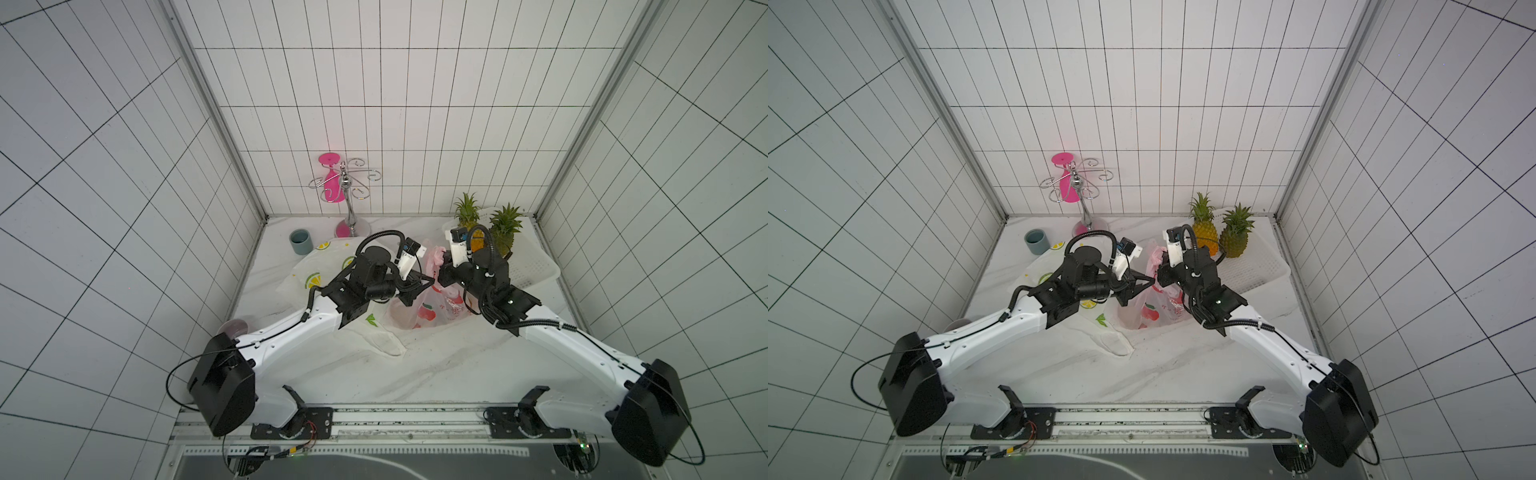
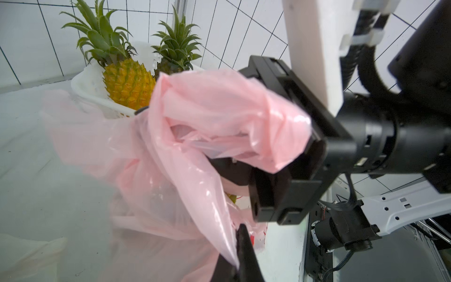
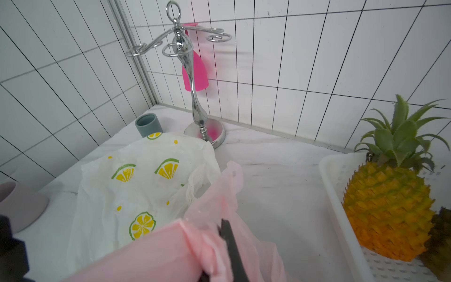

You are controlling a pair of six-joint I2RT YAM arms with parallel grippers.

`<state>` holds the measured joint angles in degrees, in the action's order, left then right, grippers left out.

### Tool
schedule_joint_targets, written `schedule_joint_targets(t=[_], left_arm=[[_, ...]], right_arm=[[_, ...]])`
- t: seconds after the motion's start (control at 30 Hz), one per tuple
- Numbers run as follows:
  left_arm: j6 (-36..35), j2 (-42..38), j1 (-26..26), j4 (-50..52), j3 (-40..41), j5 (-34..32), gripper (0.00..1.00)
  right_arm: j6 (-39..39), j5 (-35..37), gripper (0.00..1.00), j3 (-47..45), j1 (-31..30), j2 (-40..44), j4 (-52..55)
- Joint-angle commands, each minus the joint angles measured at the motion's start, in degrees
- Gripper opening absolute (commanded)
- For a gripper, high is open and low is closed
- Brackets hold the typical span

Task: Place the pineapple into a plastic bag & tie a knot
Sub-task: Cross the plastic bag at the center of the board.

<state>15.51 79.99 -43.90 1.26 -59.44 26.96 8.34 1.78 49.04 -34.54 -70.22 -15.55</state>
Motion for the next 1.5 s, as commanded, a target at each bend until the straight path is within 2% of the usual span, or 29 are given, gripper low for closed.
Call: schedule_joint_targets(t=[0.0, 0.13, 0.23, 0.33, 0.4, 0.5, 0.63, 0.7, 0.73, 0.83, 0.93, 1.13, 1.23, 1.3, 1.37, 1.47], left_arm=[[3.19, -0.53, -4.68, -3.86, -0.29, 12.46, 0.0], [6.82, -0.55, -4.71, -11.28, 2.13, 12.68, 0.0], [8.65, -0.6, -4.7, -15.18, 3.68, 12.11, 0.0], [7.35, -1.79, -4.57, -13.38, 4.7, 10.32, 0.22], [5.87, -3.49, -4.37, -10.89, 6.11, 8.41, 0.34], [4.37, -7.23, -3.62, -7.68, 9.41, 4.67, 0.39], [4.88, -13.6, -0.54, -4.58, 13.93, -2.42, 0.4], [4.94, -16.9, 0.45, -3.79, 16.28, -9.74, 0.41], [4.35, -18.64, 0.75, -3.74, 17.31, -13.89, 0.45], [2.43, -20.65, 1.93, -3.91, 18.22, -19.22, 0.56], [-0.1, -18.08, 2.32, -5.82, 16.88, -20.42, 0.58], [-2.34, -6.83, 2.06, -14.18, 13.53, -16.0, 0.61], [-1.94, -2.8, 2.0, -14.74, 11.19, -12.87, 0.59], [-1.81, -1.82, 1.97, -15.3, 10.92, -12.77, 0.5], [-2.04, -1.3, 1.92, -14.94, 10.75, -12.08, 0.37], [-2.07, -1.04, 1.72, -14.42, 10.86, -11.62, 0.08]], right_arm=[[4.22, 5.82, 0.0, -4.88, 2.02, 0.19, -26.43], [9.46, -5.74, 0.0, -9.01, 2.4, 0.39, -38.67], [14.58, -16.64, 0.0, -9.8, 4.3, -1.06, -43.77], [19.4, -29.02, 0.0, -11.3, 7.85, -3.81, -48.78], [23.07, -34.48, 0.0, -13.34, 10.0, -6.0, -53.96], [27.08, -40.0, 0.0, -15.69, 11.88, -9.56, -61.51], [30.26, -43.29, 0.0, -16.39, 12.83, -13.71, -67.98], [30.6, -43.91, 0.0, -15.96, 12.92, -14.7, -68.47], [30.6, -44.13, 0.0, -15.62, 12.92, -14.93, -68.01], [30.22, -44.23, 0.0, -15.12, 12.88, -14.7, -66.37], [29.23, -44.44, 0.0, -14.84, 12.91, -13.85, -63.8], [27.05, -43.88, 0.0, -15.46, 12.92, -11.24, -59.25], [25.55, -43.8, 0.0, -15.53, 12.92, -10.04, -56.08], [24.12, -43.16, 0.0, -15.68, 12.92, -8.93, -53.85], [22.72, -42.33, 0.0, -16.14, 12.91, -7.81, -52.08], [21.98, -42.05, 0.0, -16.52, 12.97, -7.3, -51.35]])
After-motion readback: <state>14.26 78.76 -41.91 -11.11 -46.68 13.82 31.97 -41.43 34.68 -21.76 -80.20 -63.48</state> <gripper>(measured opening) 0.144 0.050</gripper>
